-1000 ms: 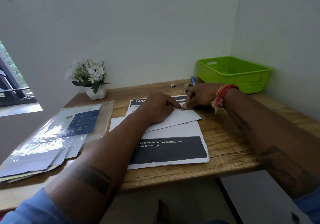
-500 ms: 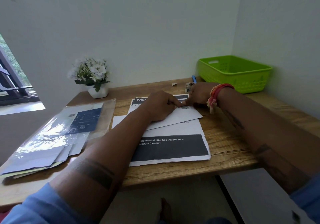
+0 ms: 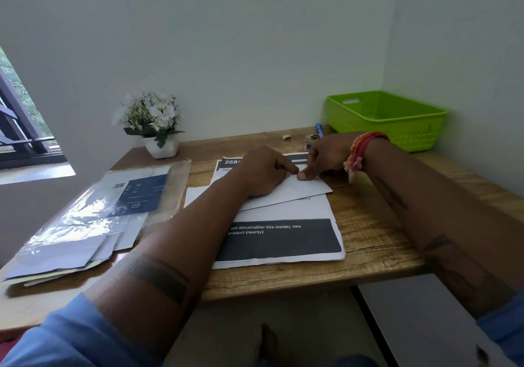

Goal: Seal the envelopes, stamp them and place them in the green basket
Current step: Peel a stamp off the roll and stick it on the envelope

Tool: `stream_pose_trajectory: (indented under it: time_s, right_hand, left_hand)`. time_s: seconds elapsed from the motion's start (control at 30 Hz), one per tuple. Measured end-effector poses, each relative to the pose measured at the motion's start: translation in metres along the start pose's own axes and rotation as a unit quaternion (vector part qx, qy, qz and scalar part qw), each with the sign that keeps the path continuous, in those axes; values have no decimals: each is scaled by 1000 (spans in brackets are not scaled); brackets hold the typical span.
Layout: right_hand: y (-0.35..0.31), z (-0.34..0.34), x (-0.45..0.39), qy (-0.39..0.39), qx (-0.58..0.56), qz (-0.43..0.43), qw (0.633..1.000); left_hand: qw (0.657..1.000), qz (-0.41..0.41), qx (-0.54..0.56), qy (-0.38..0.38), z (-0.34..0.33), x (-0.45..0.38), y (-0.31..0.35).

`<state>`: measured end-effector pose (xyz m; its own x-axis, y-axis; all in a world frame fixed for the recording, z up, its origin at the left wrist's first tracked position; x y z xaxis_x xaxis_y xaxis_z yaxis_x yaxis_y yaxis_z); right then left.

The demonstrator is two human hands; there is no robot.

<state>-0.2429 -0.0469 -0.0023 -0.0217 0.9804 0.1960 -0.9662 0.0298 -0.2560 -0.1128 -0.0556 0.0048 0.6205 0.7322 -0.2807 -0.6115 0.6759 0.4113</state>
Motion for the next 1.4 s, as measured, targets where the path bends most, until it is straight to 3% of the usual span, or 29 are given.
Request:
stream_pose_trajectory:
  time_s: [0.33,0.47,0.67,0.87,0.93,1.07,1.4]
  right_hand:
    - [0,1,-1,12,28,-7,999]
    - [3,1,5,-21,-45,6,999]
    - [7,4,3,4,-43,-1,999]
    - [19,0,2,-13,-144,-6,990]
    - [23,4,-2,12,-115,-28,993]
    - [10,5,-14,45,80,-44,995]
    - [13,6,-13,59,57,-47,996]
  left_hand:
    - [1000,-7,-4,9,1,0,0]
    - [1000,-6,4,9,1,1,1]
    - [1000,-1,1,2,0,0,-2]
    - [1000,-1,7,5,0,1,-1]
    - [1000,-6,2,5,0,0,0]
    - [1000,-8,-3,14,1,-1,-1]
    - [1000,-6,-7,7,-1,-1,-2]
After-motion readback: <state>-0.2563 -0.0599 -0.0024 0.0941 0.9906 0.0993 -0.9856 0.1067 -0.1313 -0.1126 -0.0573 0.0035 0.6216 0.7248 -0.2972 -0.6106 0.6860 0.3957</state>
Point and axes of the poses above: each hand's wrist, its own x-axis away from the middle knuckle, its own z-axis out of the back of the hand, y = z × x, the point moved 10 cm from there along -x, towards the middle knuckle, and after that the axes turned 3 degrees about -x, right-handed, at the moved point
